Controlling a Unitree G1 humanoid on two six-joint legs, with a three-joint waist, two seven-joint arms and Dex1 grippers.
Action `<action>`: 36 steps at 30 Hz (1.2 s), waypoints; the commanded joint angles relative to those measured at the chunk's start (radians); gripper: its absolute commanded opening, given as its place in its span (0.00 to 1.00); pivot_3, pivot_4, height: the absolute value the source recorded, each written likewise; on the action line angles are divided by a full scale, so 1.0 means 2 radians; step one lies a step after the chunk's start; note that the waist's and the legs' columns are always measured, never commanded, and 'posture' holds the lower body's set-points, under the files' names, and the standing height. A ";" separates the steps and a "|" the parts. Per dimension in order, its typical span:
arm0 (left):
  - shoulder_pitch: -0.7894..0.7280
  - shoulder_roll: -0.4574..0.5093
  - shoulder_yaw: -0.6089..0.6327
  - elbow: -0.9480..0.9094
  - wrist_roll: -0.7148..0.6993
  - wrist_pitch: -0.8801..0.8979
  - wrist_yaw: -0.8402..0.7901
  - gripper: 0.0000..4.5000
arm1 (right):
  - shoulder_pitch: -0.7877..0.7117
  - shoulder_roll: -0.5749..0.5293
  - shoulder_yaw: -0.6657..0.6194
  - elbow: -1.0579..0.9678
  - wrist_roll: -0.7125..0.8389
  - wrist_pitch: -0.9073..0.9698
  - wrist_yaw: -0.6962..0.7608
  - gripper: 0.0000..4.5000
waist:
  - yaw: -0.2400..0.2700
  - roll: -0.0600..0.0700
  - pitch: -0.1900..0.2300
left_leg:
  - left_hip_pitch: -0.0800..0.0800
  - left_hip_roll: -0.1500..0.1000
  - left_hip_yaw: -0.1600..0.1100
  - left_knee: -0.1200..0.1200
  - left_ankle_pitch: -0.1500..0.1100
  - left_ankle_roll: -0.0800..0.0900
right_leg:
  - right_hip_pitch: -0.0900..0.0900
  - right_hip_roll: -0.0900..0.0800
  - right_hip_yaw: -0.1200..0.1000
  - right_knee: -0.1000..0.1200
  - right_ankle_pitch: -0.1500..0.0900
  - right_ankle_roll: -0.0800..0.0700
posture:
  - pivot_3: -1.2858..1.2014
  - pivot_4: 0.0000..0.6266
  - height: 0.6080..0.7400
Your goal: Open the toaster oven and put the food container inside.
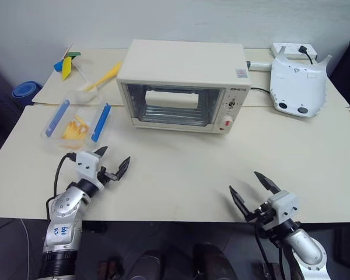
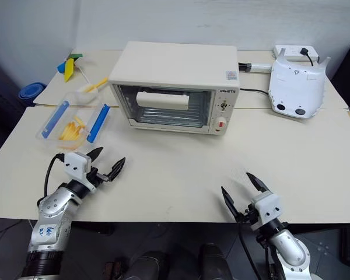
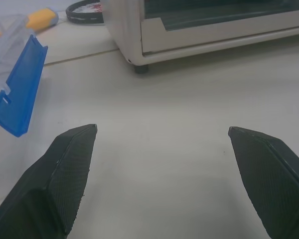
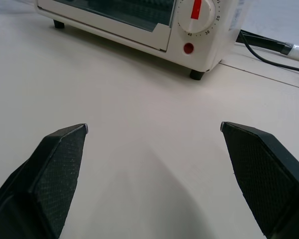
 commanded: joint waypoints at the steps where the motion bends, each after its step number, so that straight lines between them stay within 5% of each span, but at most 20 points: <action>1: 0.004 0.011 0.009 -0.020 -0.011 -0.003 -0.012 1.00 | -0.021 -0.006 0.005 -0.015 0.023 0.013 0.012 0.99 | 0.000 0.000 0.000 | 0.000 0.000 0.000 0.000 0.000 0.000 | 0.000 0.000 0.000 0.000 0.000 0.000 | 0.52 0.24 1.00; 4: 0.010 0.032 0.031 -0.035 -0.034 0.016 -0.030 1.00 | -0.065 -0.027 0.019 -0.055 0.072 0.080 0.039 0.99 | -0.003 0.000 0.000 | 0.000 0.000 0.000 0.000 0.000 0.000 | 0.000 0.000 0.000 0.000 0.000 0.000 | 0.52 0.24 1.00; 8: 0.029 0.104 0.089 -0.071 -0.178 0.097 -0.159 1.00 | -0.166 -0.067 0.035 -0.093 0.131 0.214 0.052 0.99 | -0.012 0.000 0.000 | 0.000 0.001 0.000 0.000 0.000 0.000 | 0.000 0.000 0.000 0.000 0.000 0.000 | 0.52 0.24 1.00; 14: 0.043 0.209 0.149 -0.108 -0.270 0.209 -0.229 1.00 | -0.334 -0.068 0.048 -0.050 0.150 0.340 0.034 0.99 | -0.013 0.000 0.001 | 0.000 0.001 -0.001 0.000 0.000 0.000 | 0.000 0.000 -0.001 0.000 0.000 -0.001 | 0.52 0.24 1.00; 22: 0.048 0.190 0.157 -0.148 -0.283 0.233 -0.196 1.00 | -0.469 -0.018 0.094 0.064 0.110 0.341 0.058 0.99 | -0.013 0.000 0.001 | -0.001 0.000 -0.001 -0.001 0.000 0.000 | -0.001 0.000 -0.001 -0.001 0.000 -0.001 | 0.52 0.24 1.00; 30: 0.055 0.164 0.160 -0.161 -0.279 0.237 -0.171 1.00 | -0.463 -0.006 0.137 0.029 0.085 0.291 0.127 0.99 | -0.015 0.000 0.001 | -0.001 0.000 -0.001 -0.001 0.000 0.000 | -0.002 0.000 -0.001 -0.001 0.000 -0.001 | 0.52 0.24 1.00; 36: -0.031 0.171 0.175 -0.106 -0.312 0.252 -0.156 0.67 | -0.359 -0.060 0.176 -0.015 0.041 0.228 0.183 1.00 | -0.014 0.000 0.001 | -0.002 0.000 0.000 0.000 -0.001 0.000 | -0.002 0.000 -0.001 -0.001 0.000 -0.001 | 0.52 0.24 1.00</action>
